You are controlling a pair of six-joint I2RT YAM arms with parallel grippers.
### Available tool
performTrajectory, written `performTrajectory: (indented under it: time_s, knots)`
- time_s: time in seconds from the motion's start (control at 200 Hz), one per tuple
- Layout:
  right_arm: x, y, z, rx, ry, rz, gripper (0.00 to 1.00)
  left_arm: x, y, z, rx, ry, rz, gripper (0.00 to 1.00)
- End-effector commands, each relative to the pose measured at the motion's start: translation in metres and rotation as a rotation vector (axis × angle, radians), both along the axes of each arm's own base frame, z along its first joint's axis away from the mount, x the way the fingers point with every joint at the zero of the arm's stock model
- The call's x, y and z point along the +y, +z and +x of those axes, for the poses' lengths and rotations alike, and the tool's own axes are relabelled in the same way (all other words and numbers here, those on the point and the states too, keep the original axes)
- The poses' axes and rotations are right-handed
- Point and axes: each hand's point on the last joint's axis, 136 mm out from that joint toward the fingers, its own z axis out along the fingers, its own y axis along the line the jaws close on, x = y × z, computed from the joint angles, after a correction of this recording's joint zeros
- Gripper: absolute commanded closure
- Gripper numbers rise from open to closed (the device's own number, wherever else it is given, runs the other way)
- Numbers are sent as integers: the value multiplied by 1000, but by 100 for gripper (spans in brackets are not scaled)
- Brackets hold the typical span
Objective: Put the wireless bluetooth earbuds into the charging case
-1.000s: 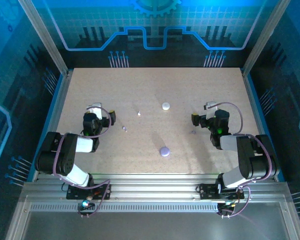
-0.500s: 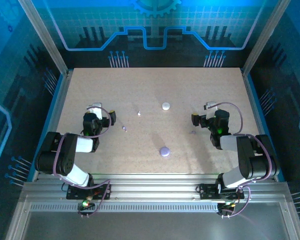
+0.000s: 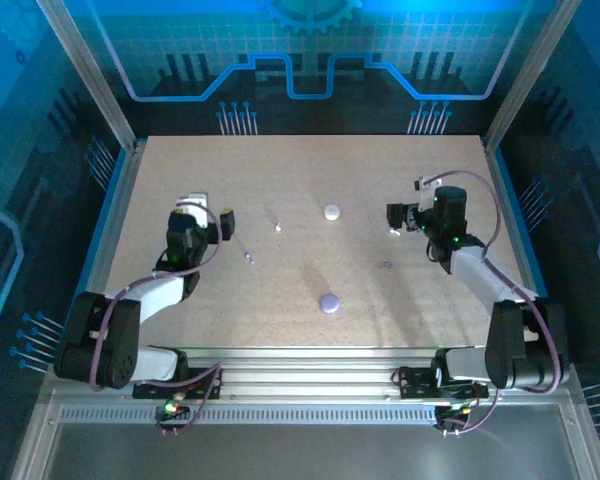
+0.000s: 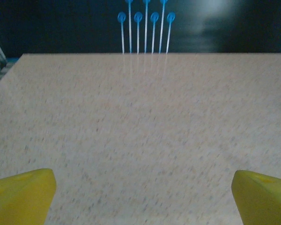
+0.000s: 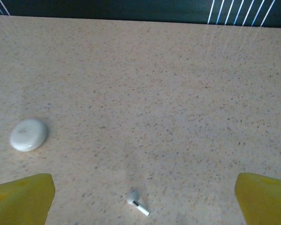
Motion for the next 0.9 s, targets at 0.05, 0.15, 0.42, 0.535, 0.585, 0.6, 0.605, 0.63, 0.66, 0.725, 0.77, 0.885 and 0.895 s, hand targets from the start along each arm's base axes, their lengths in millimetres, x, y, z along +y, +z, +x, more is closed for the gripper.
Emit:
performTrajectory:
  time_s: [0.05, 0.15, 0.42, 0.535, 0.585, 0.6, 0.605, 0.63, 0.66, 0.725, 0.77, 0.885, 0.895]
  knots:
    - [9, 4, -49, 285, -64, 18, 0, -17, 29, -2, 97, -17, -26, 6]
    - [17, 11, -77, 380, -70, 20, 0, -45, 38, -6, 161, -123, -7, 8]
    - [43, 24, -130, 445, -29, 187, 0, -135, 55, -61, 251, -548, 72, 16]
    - [43, 23, -140, 430, -27, 237, 0, -166, 58, -95, 250, -700, 70, 18]
    - [44, 22, -141, 431, -9, 281, 0, -178, 56, -111, 261, -772, 81, 18]
    - [45, 21, -141, 435, -6, 296, 0, -181, 54, -115, 265, -789, 88, 18]
    - [44, 21, -141, 437, -5, 301, 0, -183, 54, -116, 268, -795, 90, 18]
    - [44, 20, -141, 444, -3, 329, 0, -187, 51, -122, 278, -821, 106, 18]
    - [45, 18, -140, 452, 5, 361, 2, -193, 47, -131, 295, -858, 127, 18]
    - [45, 16, -139, 470, 14, 417, 5, -203, 36, -146, 337, -916, 187, 18]
    - [45, 15, -138, 480, 28, 441, 7, -211, 28, -157, 365, -961, 224, 18]
    - [42, 11, -136, 502, 32, 490, 10, -231, 8, -180, 445, -1060, 316, 19]
    - [41, 11, -136, 502, 32, 495, 10, -233, 7, -182, 452, -1069, 324, 19]
